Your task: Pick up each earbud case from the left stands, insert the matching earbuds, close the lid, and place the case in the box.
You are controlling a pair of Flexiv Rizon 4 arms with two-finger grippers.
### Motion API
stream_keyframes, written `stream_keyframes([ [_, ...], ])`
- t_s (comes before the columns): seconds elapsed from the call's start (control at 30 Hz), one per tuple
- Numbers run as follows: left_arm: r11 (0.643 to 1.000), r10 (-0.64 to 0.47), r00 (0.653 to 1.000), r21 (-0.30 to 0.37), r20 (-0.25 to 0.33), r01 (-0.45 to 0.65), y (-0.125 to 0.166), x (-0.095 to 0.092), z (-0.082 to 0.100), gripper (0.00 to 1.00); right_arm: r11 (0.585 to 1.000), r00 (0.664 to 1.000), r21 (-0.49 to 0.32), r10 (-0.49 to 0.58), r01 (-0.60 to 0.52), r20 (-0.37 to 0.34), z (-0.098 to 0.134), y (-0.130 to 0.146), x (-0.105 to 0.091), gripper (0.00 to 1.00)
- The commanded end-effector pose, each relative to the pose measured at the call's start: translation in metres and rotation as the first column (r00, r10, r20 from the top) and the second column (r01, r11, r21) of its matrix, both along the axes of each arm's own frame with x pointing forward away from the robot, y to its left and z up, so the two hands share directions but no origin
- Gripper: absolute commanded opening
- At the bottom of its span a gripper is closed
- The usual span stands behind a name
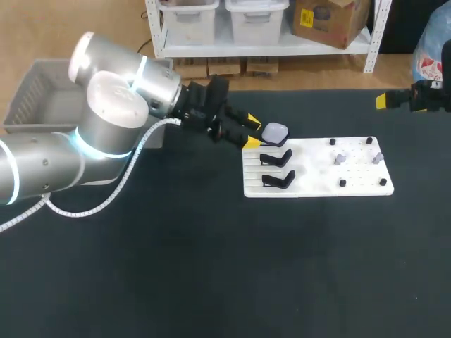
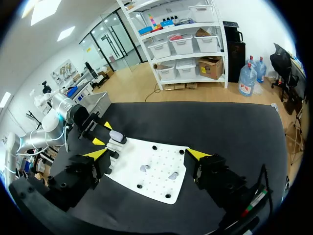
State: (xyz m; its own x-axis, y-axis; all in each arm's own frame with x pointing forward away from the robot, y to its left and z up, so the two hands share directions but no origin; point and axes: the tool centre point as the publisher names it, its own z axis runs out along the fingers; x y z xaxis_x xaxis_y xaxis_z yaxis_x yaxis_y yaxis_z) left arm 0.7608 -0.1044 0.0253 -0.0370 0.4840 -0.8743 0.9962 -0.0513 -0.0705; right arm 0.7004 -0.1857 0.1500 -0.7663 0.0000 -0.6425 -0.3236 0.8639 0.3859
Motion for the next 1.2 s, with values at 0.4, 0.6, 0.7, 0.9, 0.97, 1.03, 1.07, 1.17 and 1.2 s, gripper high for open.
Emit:
stream_keyframes([
  [0.4,0.999,-0.036,0.999,-0.003,-0.014,0.036,-0.016,0.015,-0.008,0.62,1.0,1.0,0.0,0.0,0.0,0.0,0.0,0.0,0.0,1.0],
  [0.6,0.999,-0.045,0.999,-0.009,-0.02,0.045,-0.021,0.015,-0.01,0.61,1.0,1.0,0.0,0.0,0.0,0.0,0.0,0.0,0.0,1.0],
  [0.7,0.999,-0.045,0.999,-0.012,-0.019,0.045,-0.022,0.015,-0.01,0.6,1.0,1.0,0.0,0.0,0.0,0.0,0.0,0.0,0.0,1.0],
  [0.9,0.999,-0.046,0.999,-0.019,-0.016,0.046,-0.024,0.013,-0.009,0.55,1.0,1.0,0.0,0.0,0.0,0.0,0.0,0.0,0.0,1.0],
  [0.97,0.999,-0.046,0.999,-0.02,-0.017,0.046,-0.025,0.013,-0.01,0.53,1.0,1.0,0.0,0.0,0.0,0.0,0.0,0.0,0.0,1.0],
  [1.03,0.999,-0.045,0.999,-0.02,-0.018,0.045,-0.025,0.013,-0.01,0.49,1.0,1.0,0.0,0.0,0.0,0.0,0.0,0.0,0.0,1.0],
  [1.07,0.999,-0.045,0.999,-0.02,-0.018,0.045,-0.026,0.013,-0.011,0.49,1.0,1.0,0.0,0.0,0.0,0.0,0.0,0.0,0.0,1.0],
  [1.17,0.999,-0.046,0.999,-0.02,-0.019,0.045,-0.027,0.014,-0.012,0.49,1.0,1.0,0.0,0.0,0.0,0.0,0.0,0.0,0.0,1.0],
  [1.2,0.999,-0.045,0.999,-0.019,-0.02,0.045,-0.027,0.014,-0.012,0.49,1.0,1.0,0.0,0.0,0.0,0.0,0.0,0.0,0.0,1.0],
])
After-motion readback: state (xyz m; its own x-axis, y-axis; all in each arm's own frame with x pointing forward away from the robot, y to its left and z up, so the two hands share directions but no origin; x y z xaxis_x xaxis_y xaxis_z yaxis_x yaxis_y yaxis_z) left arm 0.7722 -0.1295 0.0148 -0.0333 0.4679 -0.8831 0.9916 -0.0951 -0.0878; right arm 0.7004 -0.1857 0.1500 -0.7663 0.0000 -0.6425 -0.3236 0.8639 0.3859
